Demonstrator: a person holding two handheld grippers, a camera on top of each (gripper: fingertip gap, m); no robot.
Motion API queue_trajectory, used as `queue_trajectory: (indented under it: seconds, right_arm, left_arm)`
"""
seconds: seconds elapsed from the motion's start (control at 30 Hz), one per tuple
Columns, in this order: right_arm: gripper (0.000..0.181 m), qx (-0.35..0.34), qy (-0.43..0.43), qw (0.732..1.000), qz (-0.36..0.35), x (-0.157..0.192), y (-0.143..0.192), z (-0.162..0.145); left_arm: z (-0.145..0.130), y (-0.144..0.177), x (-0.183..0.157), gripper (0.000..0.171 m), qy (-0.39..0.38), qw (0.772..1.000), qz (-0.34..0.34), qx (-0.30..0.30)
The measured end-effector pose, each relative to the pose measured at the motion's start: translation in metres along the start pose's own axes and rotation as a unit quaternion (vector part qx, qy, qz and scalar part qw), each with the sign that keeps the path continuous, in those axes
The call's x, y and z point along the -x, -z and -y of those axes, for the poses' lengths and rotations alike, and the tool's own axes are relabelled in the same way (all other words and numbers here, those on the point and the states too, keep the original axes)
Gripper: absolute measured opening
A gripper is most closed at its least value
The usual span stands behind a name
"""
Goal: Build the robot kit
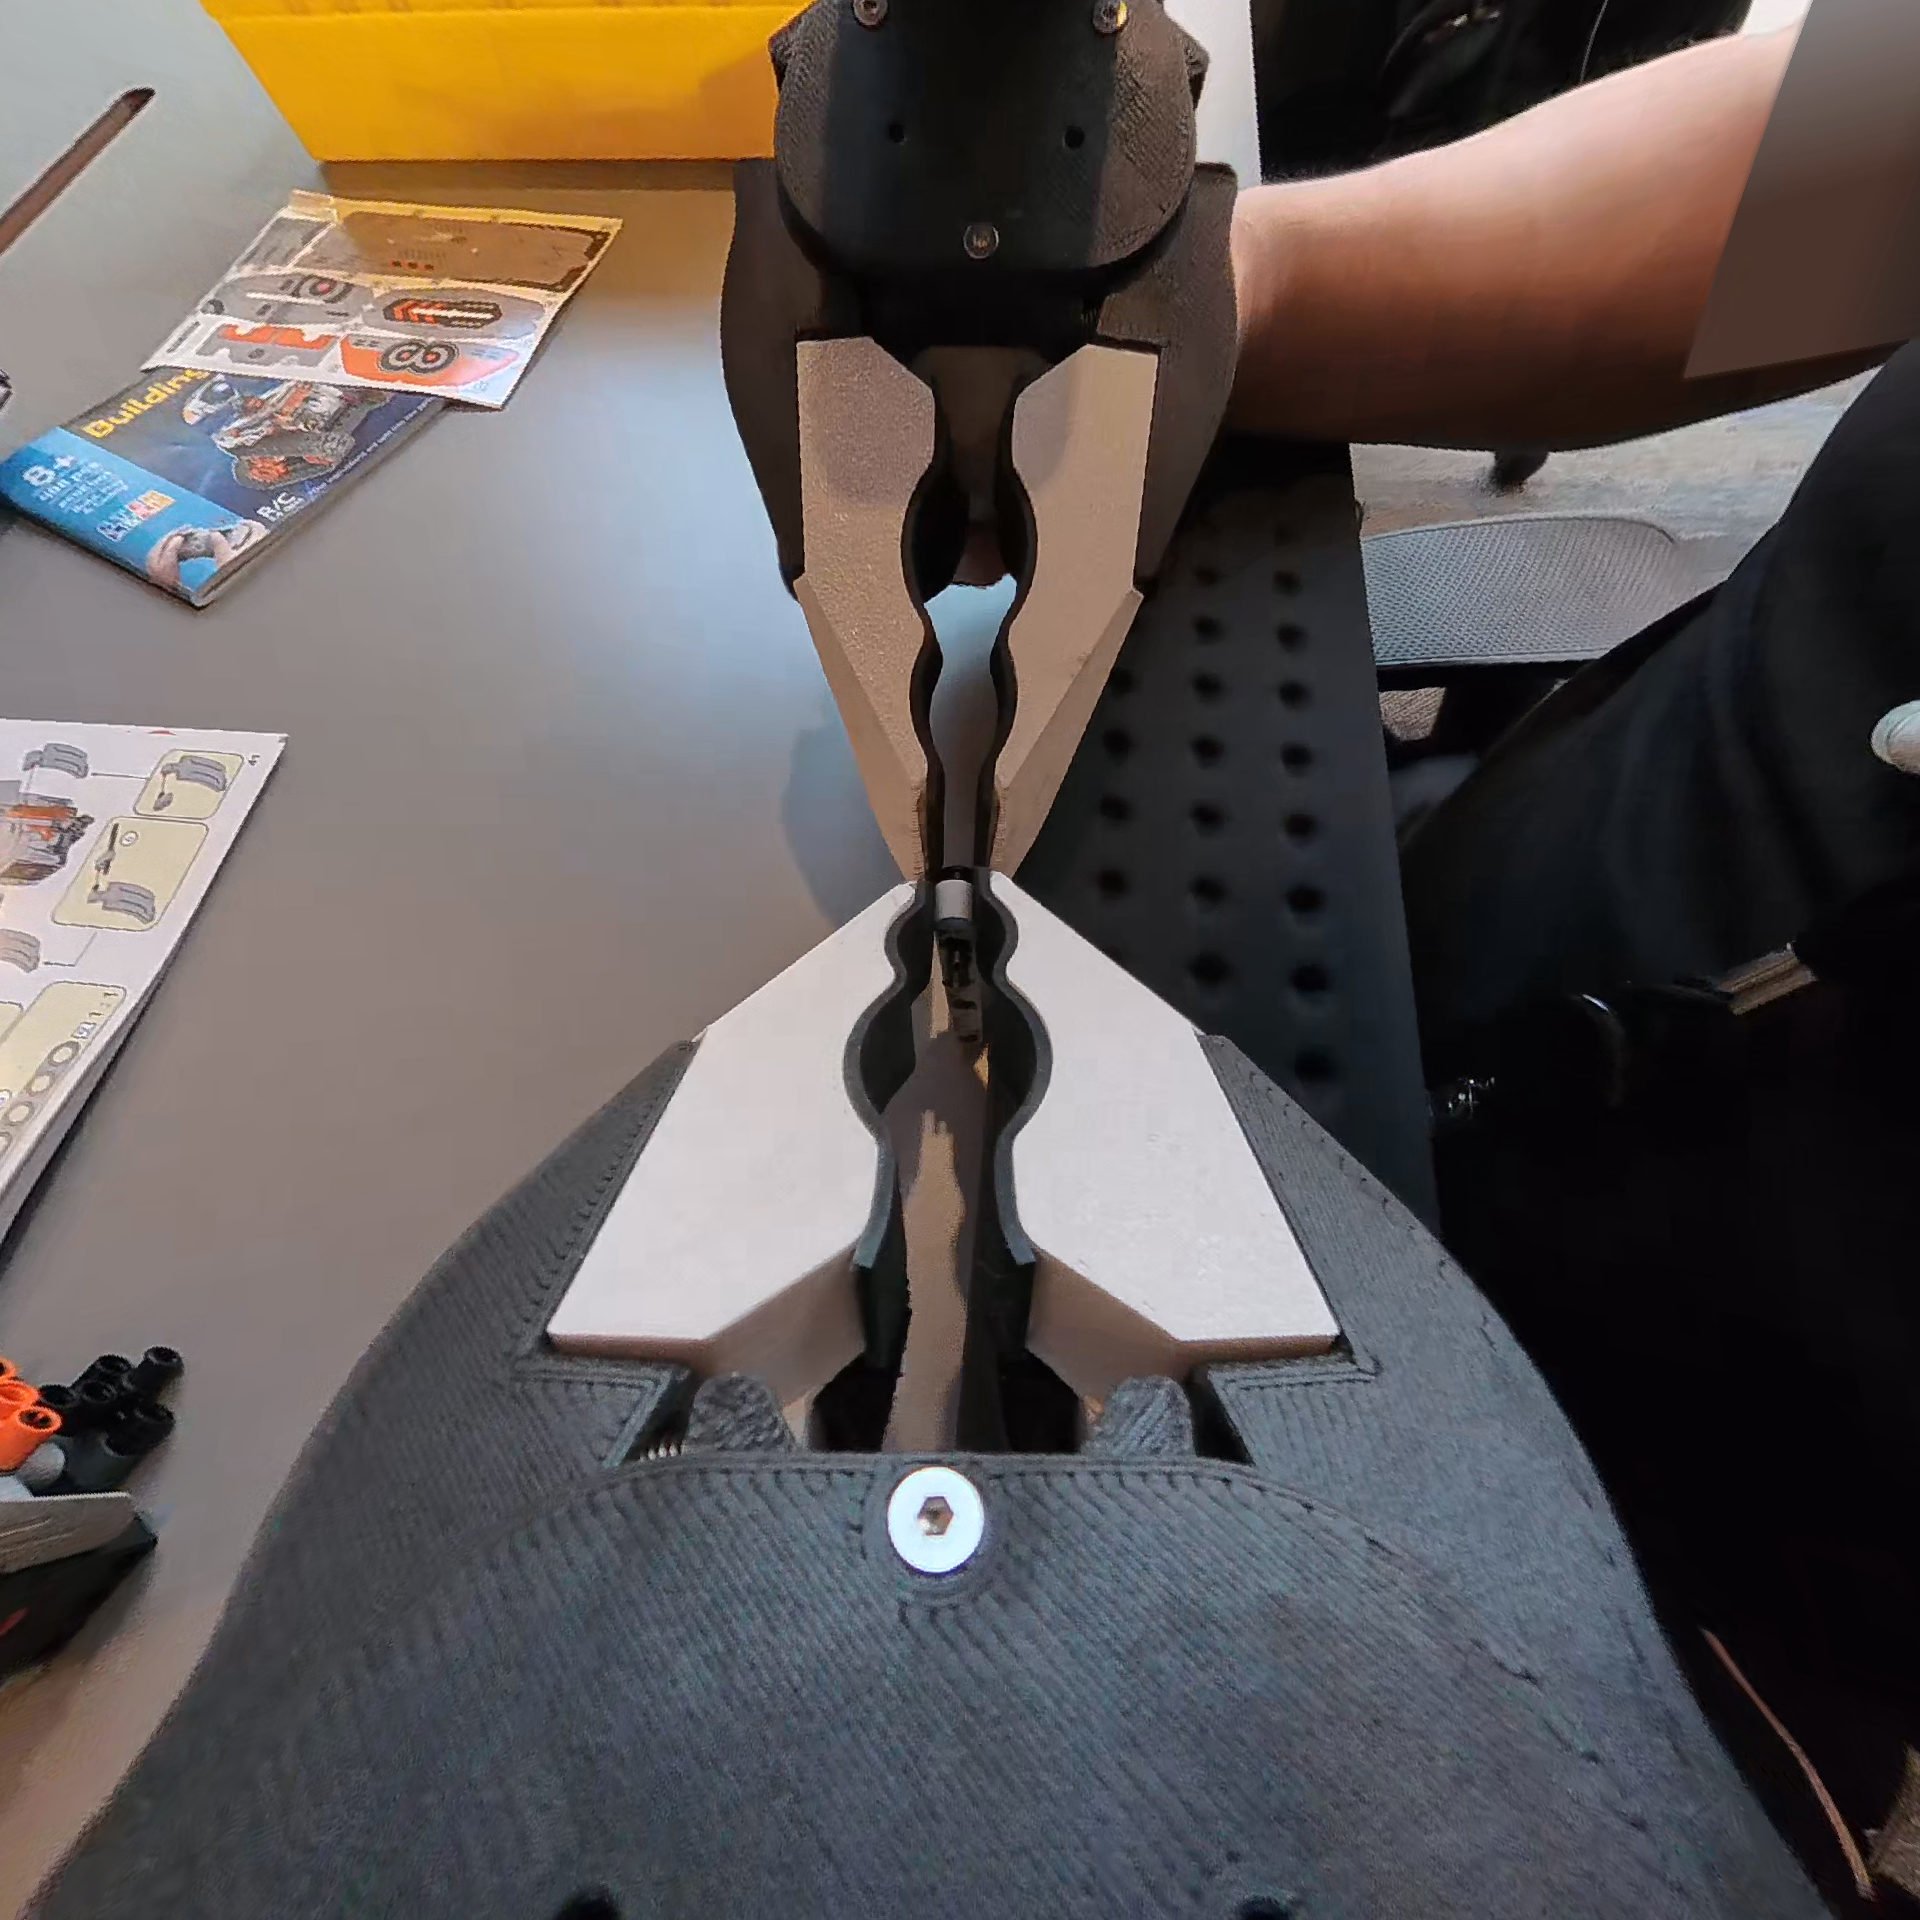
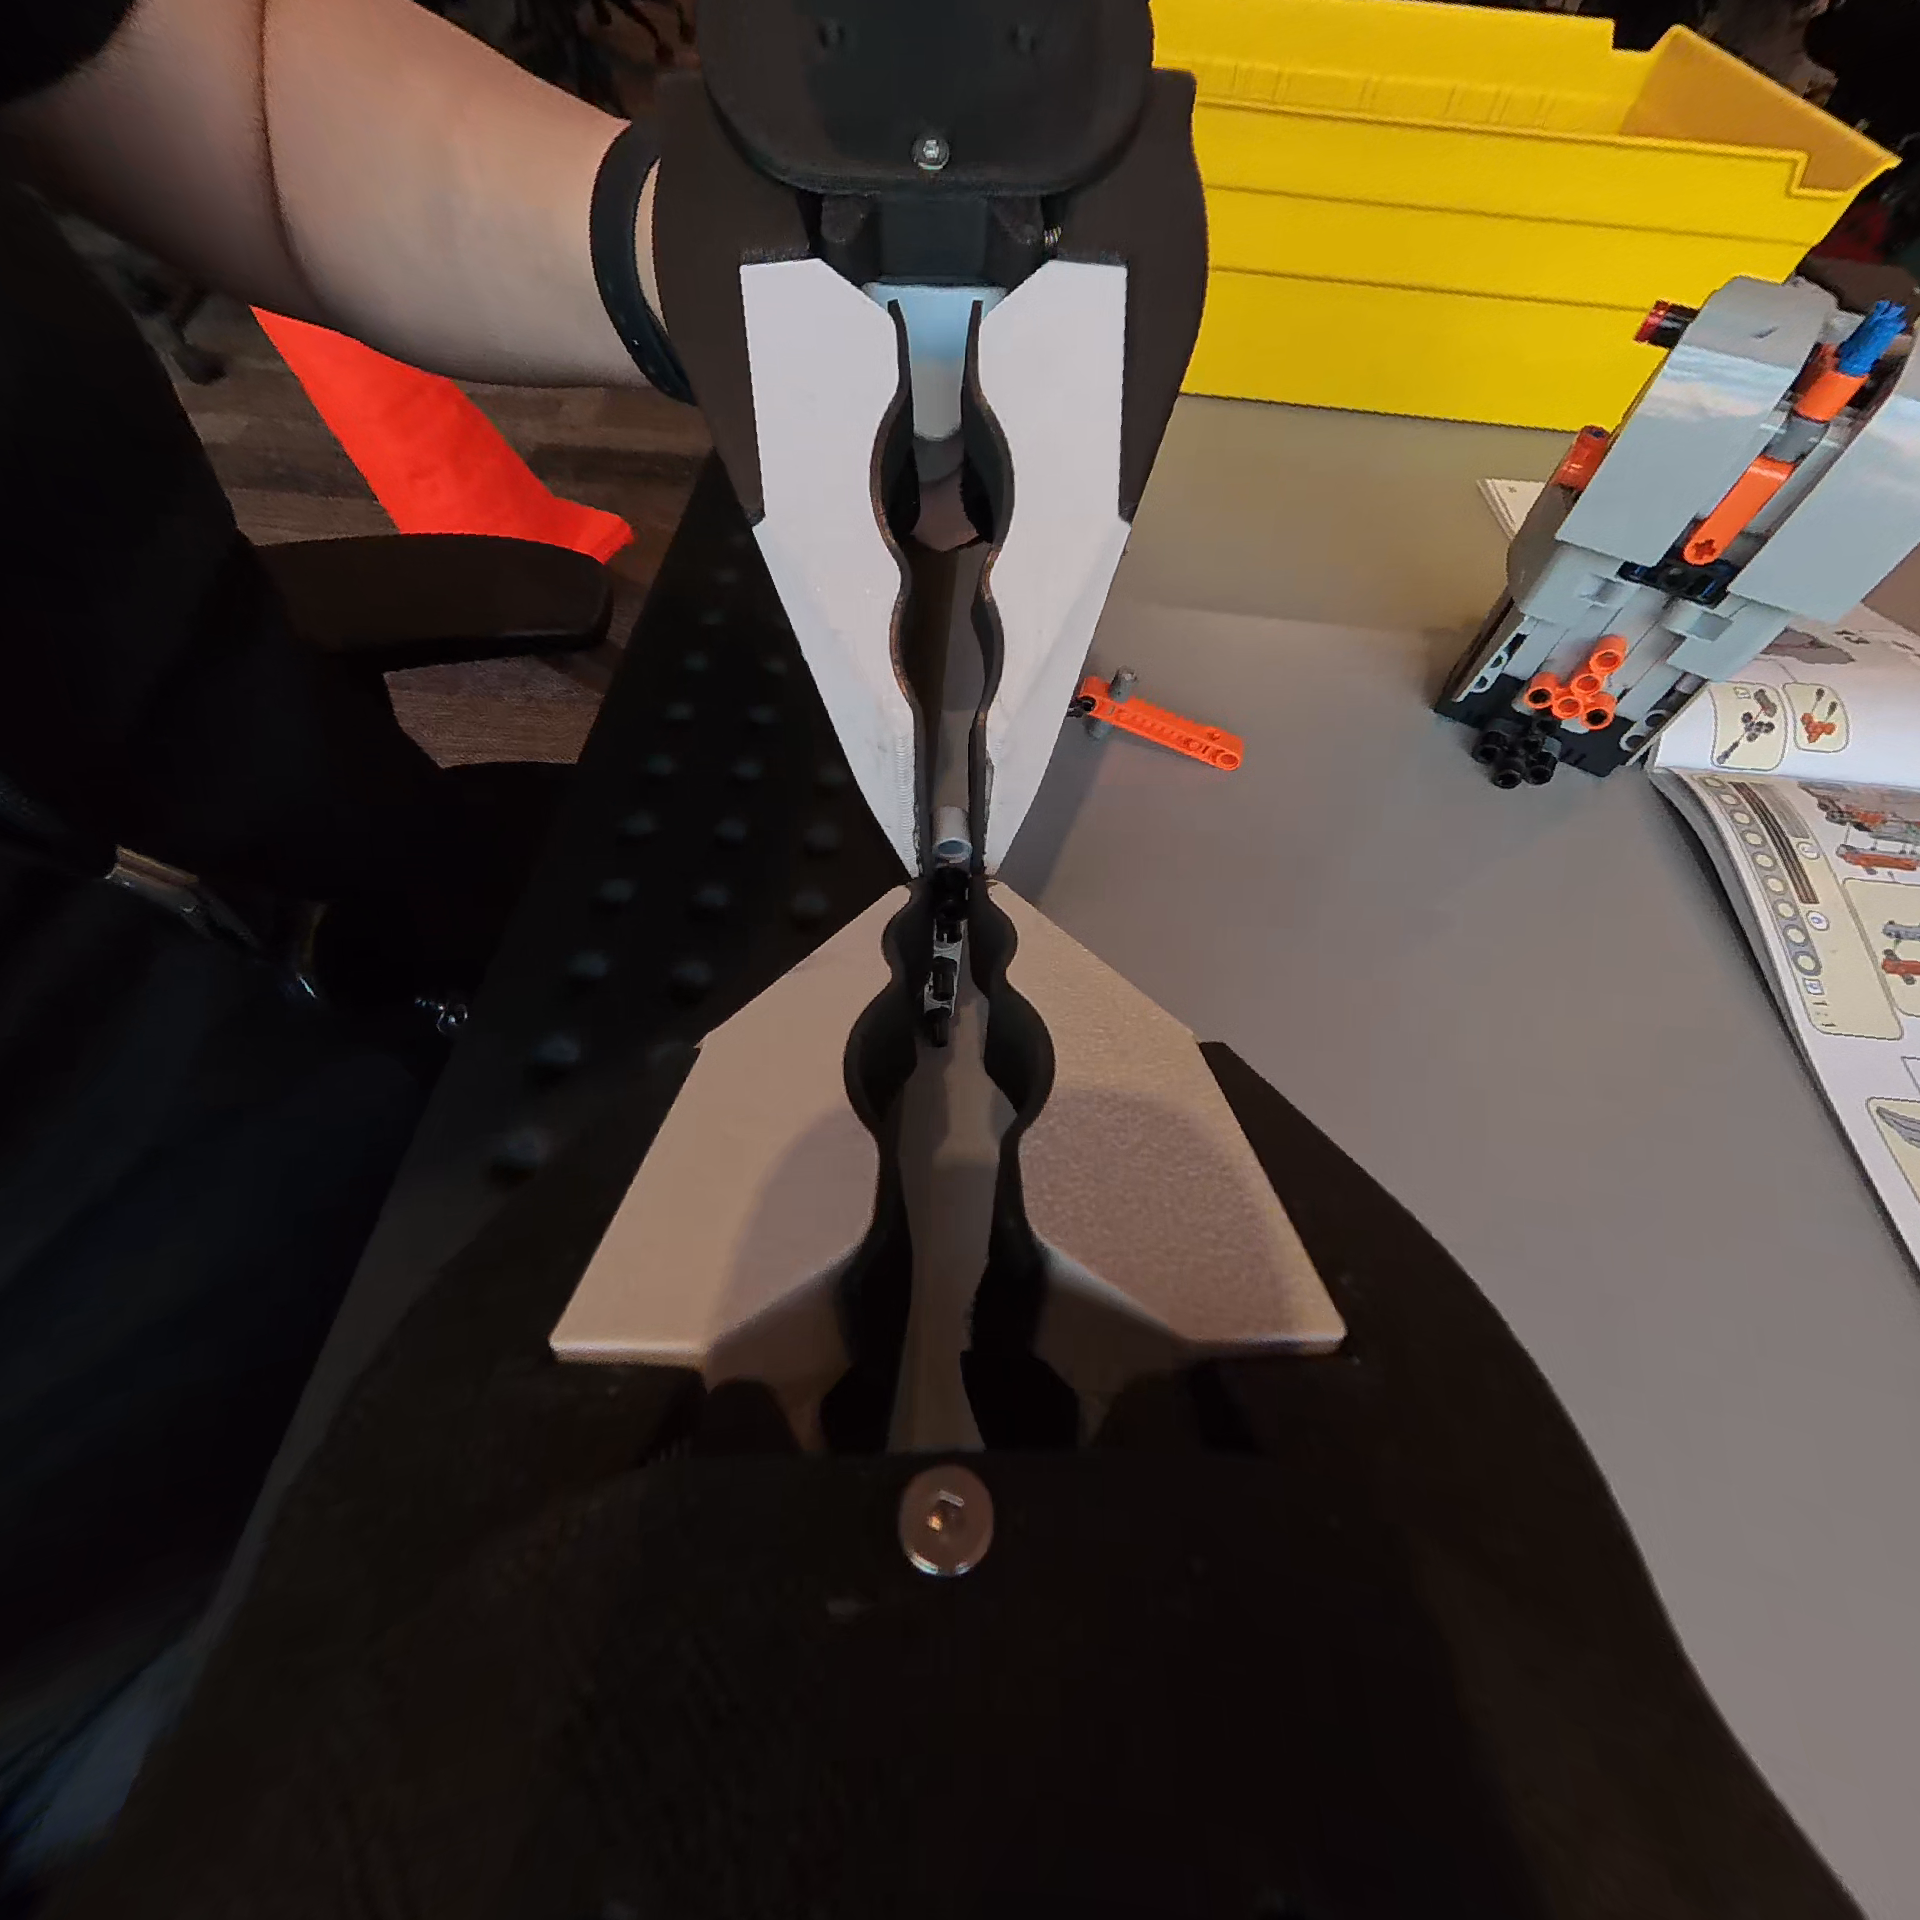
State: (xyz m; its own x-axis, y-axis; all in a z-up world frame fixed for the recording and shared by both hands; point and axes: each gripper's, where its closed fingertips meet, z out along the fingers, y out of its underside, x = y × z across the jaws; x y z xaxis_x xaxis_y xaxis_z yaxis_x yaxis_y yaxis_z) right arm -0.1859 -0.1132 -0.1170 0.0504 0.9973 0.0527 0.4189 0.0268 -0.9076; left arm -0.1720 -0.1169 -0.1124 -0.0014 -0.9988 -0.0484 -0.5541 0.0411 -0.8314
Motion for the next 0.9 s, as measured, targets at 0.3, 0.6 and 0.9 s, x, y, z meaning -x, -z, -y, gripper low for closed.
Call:
queue_trajectory:
  seconds: [0.3, 0.6, 0.9]
  right_arm:
    - [0.005, 0.027, -0.002, 1.000, -0.009, -0.001, 0.002, -0.003]
    - [0.005, -0.011, 0.002, 1.000, -0.021, 0.006, 0.013, -0.004]
    - [0.005, -0.026, 0.016, 0.999, -0.022, 0.010, 0.014, 0.001]
  left_arm:
    - [0.001, -0.003, 0.000, 0.006, 0.005, 1.000, -0.015, 0.022]
    - [0.004, -0.008, -0.007, 0.006, -0.077, 0.996, 0.002, 0.040]
    - [0.007, -0.003, -0.011, 0.006, -0.055, 0.998, 0.001, 0.019]
